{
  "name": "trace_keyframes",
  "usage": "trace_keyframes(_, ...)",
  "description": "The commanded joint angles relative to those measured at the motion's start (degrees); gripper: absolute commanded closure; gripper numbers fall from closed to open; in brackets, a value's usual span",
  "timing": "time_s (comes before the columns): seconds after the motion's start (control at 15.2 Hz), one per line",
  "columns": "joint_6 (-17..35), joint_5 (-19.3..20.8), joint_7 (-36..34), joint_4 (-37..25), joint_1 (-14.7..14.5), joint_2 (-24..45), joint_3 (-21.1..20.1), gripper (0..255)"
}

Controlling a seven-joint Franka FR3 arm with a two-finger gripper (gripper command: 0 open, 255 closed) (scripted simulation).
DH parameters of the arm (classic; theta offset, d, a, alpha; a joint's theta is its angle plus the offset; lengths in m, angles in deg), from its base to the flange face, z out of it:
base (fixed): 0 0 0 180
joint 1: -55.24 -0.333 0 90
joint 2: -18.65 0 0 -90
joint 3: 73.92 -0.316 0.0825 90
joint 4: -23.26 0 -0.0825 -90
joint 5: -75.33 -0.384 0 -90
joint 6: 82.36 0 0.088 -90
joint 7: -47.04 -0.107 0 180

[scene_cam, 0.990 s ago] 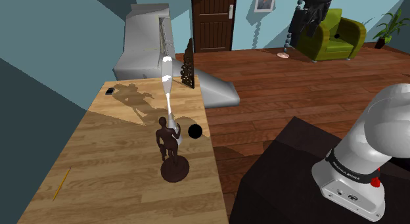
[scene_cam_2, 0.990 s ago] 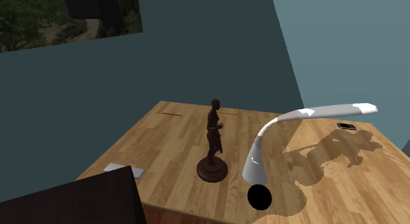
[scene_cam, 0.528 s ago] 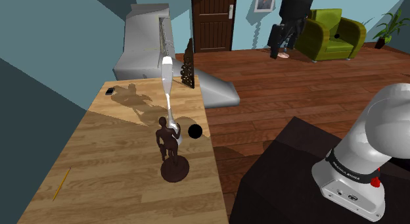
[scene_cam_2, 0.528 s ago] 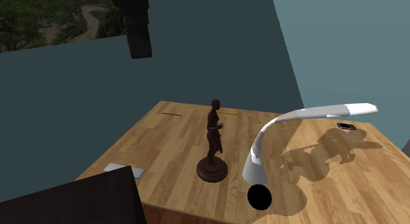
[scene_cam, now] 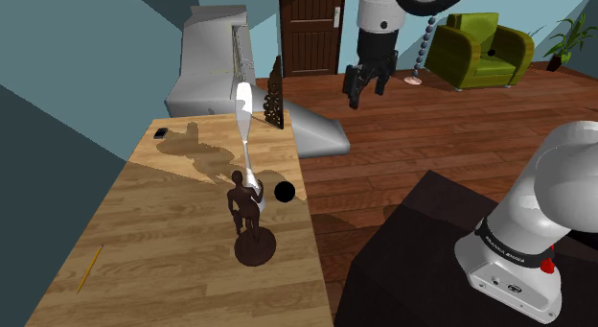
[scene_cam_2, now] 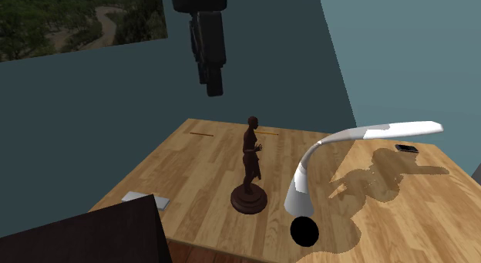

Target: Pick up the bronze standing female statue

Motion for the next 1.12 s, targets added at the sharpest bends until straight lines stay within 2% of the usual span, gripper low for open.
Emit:
trace_keyframes(0.0, 2.5, -0.4, -1.4, -0.7, -0.4, 3.1, -1.1, 0)
trace_keyframes(0.53, 11.5, 0.1, -7.8, -7.2, -1.8, 18.6, -5.8, 0)
trace_keyframes(1.06, 17.0, 4.1, -14.8, -18.1, -4.0, 35.3, -8.9, 0)
